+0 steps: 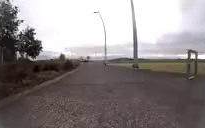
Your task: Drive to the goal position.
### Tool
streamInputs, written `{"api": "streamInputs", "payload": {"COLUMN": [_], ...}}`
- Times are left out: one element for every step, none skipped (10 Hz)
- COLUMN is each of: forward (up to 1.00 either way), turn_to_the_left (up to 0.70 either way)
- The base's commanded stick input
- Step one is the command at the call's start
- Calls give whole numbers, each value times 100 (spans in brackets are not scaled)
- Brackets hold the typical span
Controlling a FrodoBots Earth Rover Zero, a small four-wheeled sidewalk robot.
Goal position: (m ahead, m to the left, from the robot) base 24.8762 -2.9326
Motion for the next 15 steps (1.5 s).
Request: {"api": "streamInputs", "payload": {"forward": [100, 100, 100, 100, 100, 100, 100, 100, 100, 100, 100, 100, 100, 100, 100], "turn_to_the_left": [0, 0, 0, 0, 0, 0, 0, 0, 0, 0, 0, 0, 0, 0, 0]}}
